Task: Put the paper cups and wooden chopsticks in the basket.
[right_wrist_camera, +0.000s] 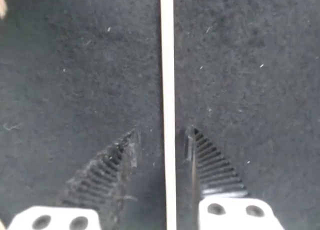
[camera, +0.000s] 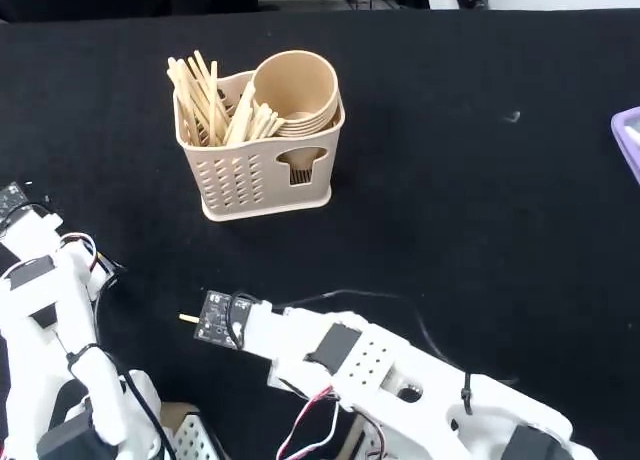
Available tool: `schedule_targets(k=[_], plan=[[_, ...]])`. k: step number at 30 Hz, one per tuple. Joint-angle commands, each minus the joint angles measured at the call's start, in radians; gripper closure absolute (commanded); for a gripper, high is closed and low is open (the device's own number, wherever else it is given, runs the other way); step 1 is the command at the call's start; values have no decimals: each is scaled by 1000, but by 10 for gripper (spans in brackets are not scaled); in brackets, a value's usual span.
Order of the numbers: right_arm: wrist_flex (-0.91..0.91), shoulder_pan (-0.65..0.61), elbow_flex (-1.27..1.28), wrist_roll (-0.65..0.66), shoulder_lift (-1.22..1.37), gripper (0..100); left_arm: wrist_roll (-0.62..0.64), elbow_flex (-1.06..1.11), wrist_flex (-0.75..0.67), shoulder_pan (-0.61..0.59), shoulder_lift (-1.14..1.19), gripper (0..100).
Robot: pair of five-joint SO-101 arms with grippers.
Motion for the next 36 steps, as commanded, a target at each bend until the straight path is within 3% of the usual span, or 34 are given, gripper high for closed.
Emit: schedule_targets(k=[1, 5, 10, 18, 24, 30, 34, 36], plan=[[-20, 14, -2, 31, 1, 843, 11, -7, -14, -10, -14, 852], [-20, 14, -1, 32, 1, 848, 11, -7, -14, -10, -14, 852], [-18, 14, -1, 34, 1, 962, 11, -7, -14, -10, -14, 852], [-6, 14, -1, 34, 1, 870, 11, -7, -14, -12, -14, 852], [40, 14, -10, 37, 13, 868, 11, -5, -12, -12, -14, 852], [51, 14, -96, 35, 183, 869, 11, -7, -12, -12, -14, 852], [35, 14, -116, 31, 216, 988, 11, -5, -14, -12, -14, 852], [29, 15, -101, 29, 196, 979, 11, -5, -14, -12, -14, 852]])
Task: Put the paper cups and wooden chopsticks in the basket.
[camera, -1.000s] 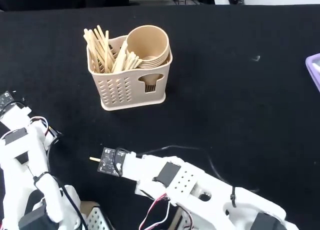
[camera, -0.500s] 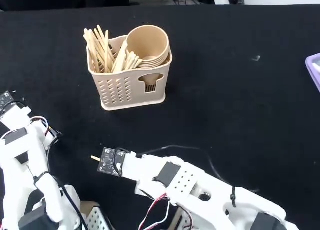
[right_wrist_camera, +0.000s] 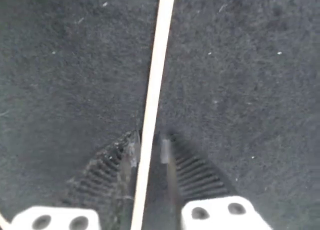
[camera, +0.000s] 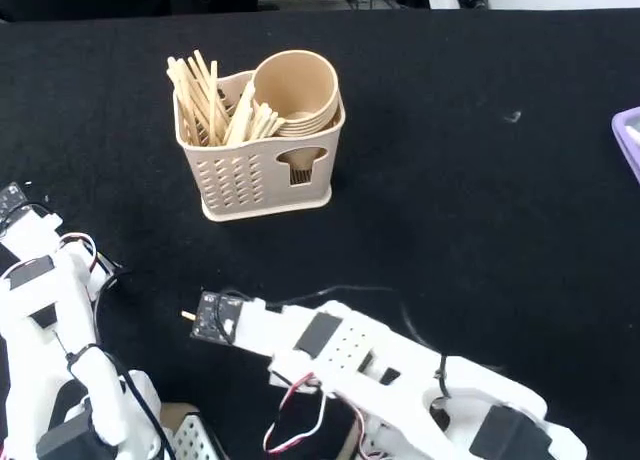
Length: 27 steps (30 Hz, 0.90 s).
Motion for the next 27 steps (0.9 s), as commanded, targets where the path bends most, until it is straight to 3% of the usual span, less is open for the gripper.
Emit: schedule_targets(k=[1, 5, 13, 18, 22, 27], plan=[[-17, 9, 2, 2, -13, 990, 11, -7, -14, -12, -14, 852], [25, 40, 16, 2, -156, 988, 11, -7, -14, -10, -14, 852], [282, 310, -61, 2, -697, 988, 11, -2, -14, -10, -14, 852], [373, 338, -222, -44, -1021, 988, 11, -2, -15, -10, -9, 852], [265, 334, -381, -236, -1144, 988, 11, -1, -15, -10, -5, 852], [-52, 333, -412, -351, -1043, 988, 11, -1, -14, -10, -5, 852]])
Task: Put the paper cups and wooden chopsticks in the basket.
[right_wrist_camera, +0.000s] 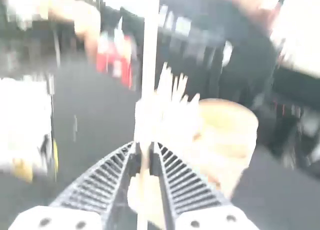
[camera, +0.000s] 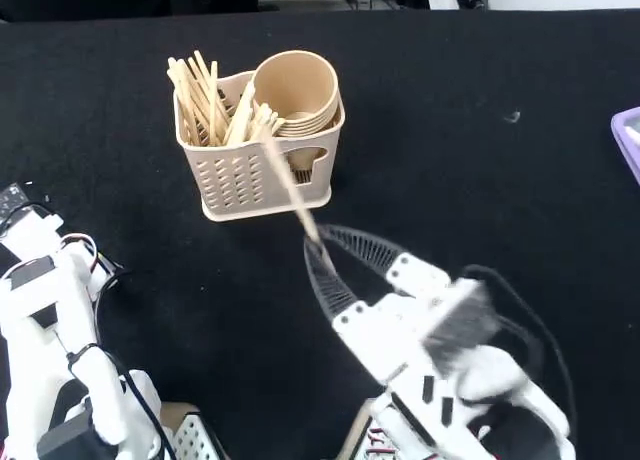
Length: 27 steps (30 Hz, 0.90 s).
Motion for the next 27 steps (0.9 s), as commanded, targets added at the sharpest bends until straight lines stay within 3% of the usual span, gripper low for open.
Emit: schedule_targets(k=[1, 13, 21, 27], plan=[[-259, 15, -45, -71, 111, 987, 11, -4, -14, -10, -5, 852], [-1076, -61, -53, -126, 634, 987, 11, -4, -14, -10, -5, 852], [-1240, 9, -205, -126, 1033, 987, 11, -4, -11, -10, -5, 852], [-1247, 41, -320, -132, 1250, 987, 11, -4, -11, -10, -5, 852]])
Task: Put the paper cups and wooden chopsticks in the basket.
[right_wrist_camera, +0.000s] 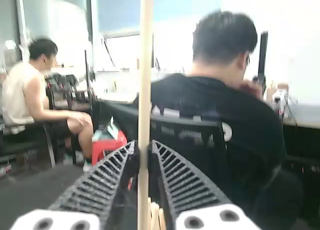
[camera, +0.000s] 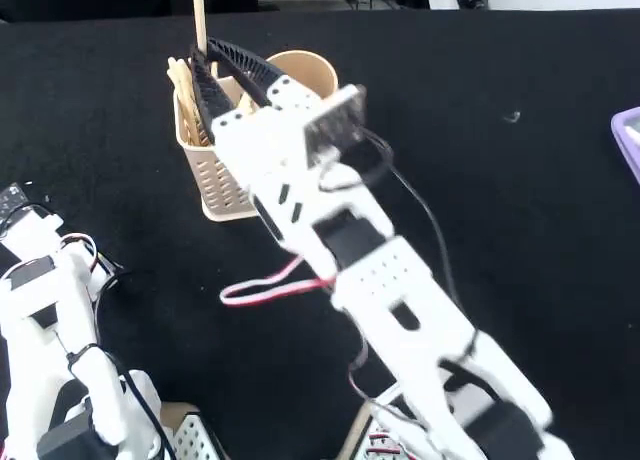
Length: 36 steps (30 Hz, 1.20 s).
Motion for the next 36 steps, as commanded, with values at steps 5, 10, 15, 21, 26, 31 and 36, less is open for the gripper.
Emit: schedule_targets(k=[5, 10, 15, 21, 26, 31, 36], plan=[[-28, 12, -84, -8, 134, 987, 11, -4, -12, -10, -5, 852], [-28, 18, -64, -3, 194, 987, 11, 1, -14, -10, -6, 852], [2, 18, -61, -3, 206, 985, 11, 8, -15, -8, -14, 852], [245, 18, -182, -6, 171, 855, 11, 8, -15, -8, -14, 852], [370, 15, -260, -6, 94, 839, 11, 8, -15, -8, -14, 852], [453, 12, -266, -6, -73, 839, 11, 8, -15, -8, -14, 852], [698, 12, -203, -6, -295, 893, 11, 10, -11, -7, -15, 855]])
